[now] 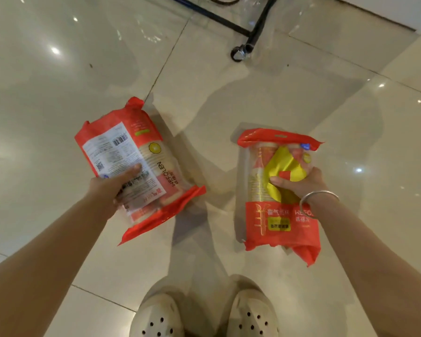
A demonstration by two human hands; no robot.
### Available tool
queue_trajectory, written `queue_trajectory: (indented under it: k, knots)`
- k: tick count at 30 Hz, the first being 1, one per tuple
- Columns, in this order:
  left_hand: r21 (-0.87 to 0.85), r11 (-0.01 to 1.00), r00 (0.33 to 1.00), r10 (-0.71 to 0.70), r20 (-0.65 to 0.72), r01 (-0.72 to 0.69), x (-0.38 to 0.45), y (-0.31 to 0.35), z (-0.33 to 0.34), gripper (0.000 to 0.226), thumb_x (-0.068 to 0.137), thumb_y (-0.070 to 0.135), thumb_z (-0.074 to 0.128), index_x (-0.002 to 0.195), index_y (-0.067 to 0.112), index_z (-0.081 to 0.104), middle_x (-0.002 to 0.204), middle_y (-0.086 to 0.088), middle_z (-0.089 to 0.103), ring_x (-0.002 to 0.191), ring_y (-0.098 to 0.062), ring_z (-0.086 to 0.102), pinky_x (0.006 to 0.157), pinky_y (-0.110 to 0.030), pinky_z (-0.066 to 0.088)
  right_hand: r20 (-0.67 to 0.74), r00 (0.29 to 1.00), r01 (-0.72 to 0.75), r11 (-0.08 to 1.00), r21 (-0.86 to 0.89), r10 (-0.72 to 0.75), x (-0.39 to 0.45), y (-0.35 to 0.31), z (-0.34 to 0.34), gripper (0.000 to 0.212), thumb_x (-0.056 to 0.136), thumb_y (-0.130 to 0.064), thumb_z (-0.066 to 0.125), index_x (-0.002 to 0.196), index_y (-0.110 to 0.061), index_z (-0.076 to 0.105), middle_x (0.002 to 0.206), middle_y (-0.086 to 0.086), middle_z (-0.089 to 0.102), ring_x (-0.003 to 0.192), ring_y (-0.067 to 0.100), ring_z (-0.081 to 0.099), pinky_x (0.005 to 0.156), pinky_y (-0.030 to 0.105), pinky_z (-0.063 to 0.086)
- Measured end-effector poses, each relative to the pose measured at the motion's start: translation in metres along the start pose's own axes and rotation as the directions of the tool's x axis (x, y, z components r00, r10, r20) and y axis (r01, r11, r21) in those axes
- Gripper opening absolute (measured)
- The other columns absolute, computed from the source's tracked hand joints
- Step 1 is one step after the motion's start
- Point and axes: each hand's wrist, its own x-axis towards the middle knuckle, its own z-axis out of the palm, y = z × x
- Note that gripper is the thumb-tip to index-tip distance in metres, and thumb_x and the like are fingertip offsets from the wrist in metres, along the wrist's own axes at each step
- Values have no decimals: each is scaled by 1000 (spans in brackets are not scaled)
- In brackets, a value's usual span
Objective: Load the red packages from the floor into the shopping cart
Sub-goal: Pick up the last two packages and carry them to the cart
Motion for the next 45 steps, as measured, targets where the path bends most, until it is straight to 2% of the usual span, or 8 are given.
queue_trajectory:
  k: [4, 8, 11, 20, 26, 37, 42, 45]
  knots:
    - [-36, 998, 999, 54, 1, -54, 8, -3, -3, 103, 29, 34, 98, 122, 15, 59, 109, -4, 74, 95, -29, 72, 80, -52, 58, -23, 999, 37, 991, 127, -34, -1, 1, -2, 113, 59, -37, 91, 147, -15, 25, 145, 13, 44, 129, 34, 48, 101, 46, 43]
    - [-37, 991, 989, 126, -71, -129, 7, 1, 1, 89, 52, 20, 94, 128, 11, 49, 115, -6, 68, 92, -26, 71, 66, -42, 60, 5, 1000, -24, 980, 200, 24, -4, 7, 4, 93, 45, -51, 92, 121, -8, 59, 120, 14, 66, 102, 31, 64, 91, 46, 52]
    - [4, 983, 981, 184, -57, -184, -1, 6, 12, 73, 62, 13, 89, 119, 14, 43, 109, -3, 65, 89, -22, 69, 71, -41, 58, 15, 1000, -2, 962, 274, -2, -14, 3, 6, 58, 60, -36, 91, 101, -7, 62, 101, 12, 69, 76, 24, 64, 64, 36, 54]
    - [73, 938, 930, 321, 179, -338, -90, 73, 17, 69, 66, -3, 83, 120, 14, 44, 103, 2, 67, 88, -17, 70, 70, -37, 58, -75, 984, 179, 919, 351, -163, -89, -56, -47, 87, 39, -47, 93, 111, -13, 58, 101, 5, 72, 88, 24, 71, 79, 47, 59]
    - [78, 914, 889, 364, 278, -398, -218, 152, -7, 70, 59, -1, 84, 114, 16, 44, 101, 3, 68, 82, -15, 73, 65, -33, 60, -116, 964, 265, 887, 377, -239, -205, -116, -144, 72, 54, -34, 94, 111, -11, 56, 99, -2, 68, 85, 11, 66, 66, 26, 51]
    - [95, 835, 762, 441, 474, -542, -505, 333, -45, 77, 39, 19, 90, 104, 23, 48, 100, 3, 71, 82, -12, 74, 66, -29, 60, -226, 959, 259, 847, 464, -169, -448, -185, -379, 98, 27, -60, 86, 111, -18, 56, 104, 1, 70, 93, 23, 69, 85, 49, 57]
    - [105, 735, 648, 510, 566, -670, -614, 388, -52, 89, 43, 30, 96, 119, 13, 54, 106, 1, 74, 98, -22, 71, 82, -45, 57, -325, 930, 323, 807, 495, -173, -541, -186, -455, 93, 37, -59, 91, 114, -16, 59, 105, 1, 70, 95, 20, 68, 84, 43, 57]
    - [55, 730, 608, 523, 598, -682, -664, 405, -55, 80, 43, 19, 89, 114, 17, 54, 104, 6, 73, 94, -14, 71, 80, -37, 58, -407, 902, 359, 767, 531, -141, -591, -181, -485, 79, 51, -43, 93, 113, -13, 55, 105, 2, 66, 94, 19, 65, 80, 38, 55]
